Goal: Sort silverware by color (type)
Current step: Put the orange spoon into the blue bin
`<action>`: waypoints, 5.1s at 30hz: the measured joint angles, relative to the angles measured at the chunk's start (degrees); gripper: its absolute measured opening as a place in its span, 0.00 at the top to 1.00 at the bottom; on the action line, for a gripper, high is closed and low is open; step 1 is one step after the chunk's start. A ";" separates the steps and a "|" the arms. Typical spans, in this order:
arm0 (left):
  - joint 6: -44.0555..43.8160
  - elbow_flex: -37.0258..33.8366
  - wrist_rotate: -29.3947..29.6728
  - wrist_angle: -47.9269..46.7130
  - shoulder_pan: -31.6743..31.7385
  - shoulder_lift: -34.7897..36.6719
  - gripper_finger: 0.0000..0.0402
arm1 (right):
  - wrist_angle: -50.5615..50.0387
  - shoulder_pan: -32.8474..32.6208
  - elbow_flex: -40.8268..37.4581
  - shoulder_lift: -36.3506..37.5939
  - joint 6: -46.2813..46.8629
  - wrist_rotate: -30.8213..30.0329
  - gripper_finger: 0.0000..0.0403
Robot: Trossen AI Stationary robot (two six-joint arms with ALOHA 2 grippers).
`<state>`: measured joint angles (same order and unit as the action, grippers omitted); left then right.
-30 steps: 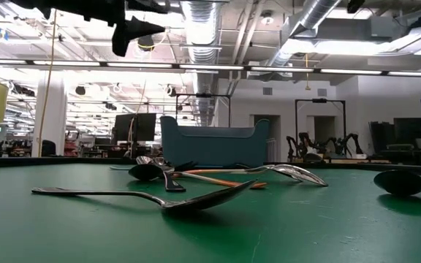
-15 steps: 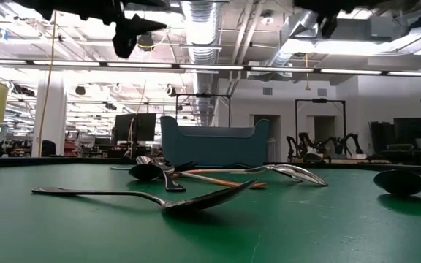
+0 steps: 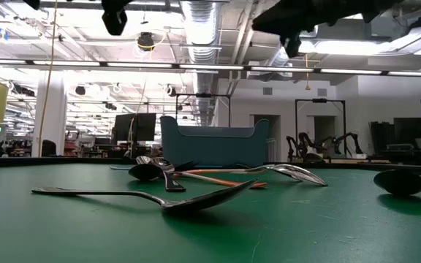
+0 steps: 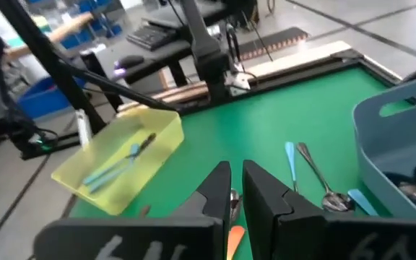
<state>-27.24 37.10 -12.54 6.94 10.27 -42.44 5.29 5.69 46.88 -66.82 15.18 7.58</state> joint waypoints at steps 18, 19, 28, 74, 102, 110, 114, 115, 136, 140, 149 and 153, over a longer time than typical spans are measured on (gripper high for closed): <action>3.71 0.00 5.80 -12.48 0.87 12.63 0.58 | -7.11 -7.96 9.80 -15.59 -0.17 -4.28 0.76; 3.99 0.00 6.16 -12.98 0.87 13.20 0.58 | -7.33 -8.29 10.32 -16.56 -0.19 -4.91 0.74; 6.86 0.02 10.46 -19.59 0.87 16.42 0.58 | -16.28 -11.06 15.11 -24.37 -2.48 -5.13 0.58; 9.60 0.02 18.93 -28.06 0.85 16.90 0.58 | -23.47 -12.20 17.67 -39.53 -2.14 -12.25 0.56; 10.15 0.02 20.77 -29.15 0.86 16.88 0.58 | -25.84 -14.91 17.65 -39.46 -3.56 -10.39 0.56; 10.08 0.02 20.75 -29.49 0.87 16.88 0.58 | -28.73 -15.14 17.65 -39.46 -3.60 -10.48 0.56; 10.05 0.02 20.73 -29.49 0.87 16.88 0.58 | -30.53 -14.84 17.65 -39.46 -3.40 -11.16 0.56; 10.05 0.02 20.75 -29.49 0.87 16.88 0.58 | -30.78 -14.82 17.65 -39.46 -3.18 -12.17 0.56; 9.84 0.02 21.91 -29.55 0.86 16.88 0.58 | -27.71 -10.31 17.63 -39.46 -1.53 -16.78 0.56; 10.08 0.02 22.02 -29.55 0.86 16.88 0.58 | -26.22 -9.73 17.63 -39.46 -1.55 -16.73 0.56; 9.65 0.02 22.00 -29.57 0.87 16.88 0.58 | -25.68 -9.41 17.63 -39.46 -1.54 -16.50 0.67; 9.55 0.02 22.00 -29.57 0.85 16.88 0.58 | -25.70 -9.42 17.63 -39.46 -0.31 -15.00 0.80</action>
<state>-17.69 37.12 9.45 -22.63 11.11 -25.56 -20.40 -3.73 64.51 -106.28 14.87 -7.42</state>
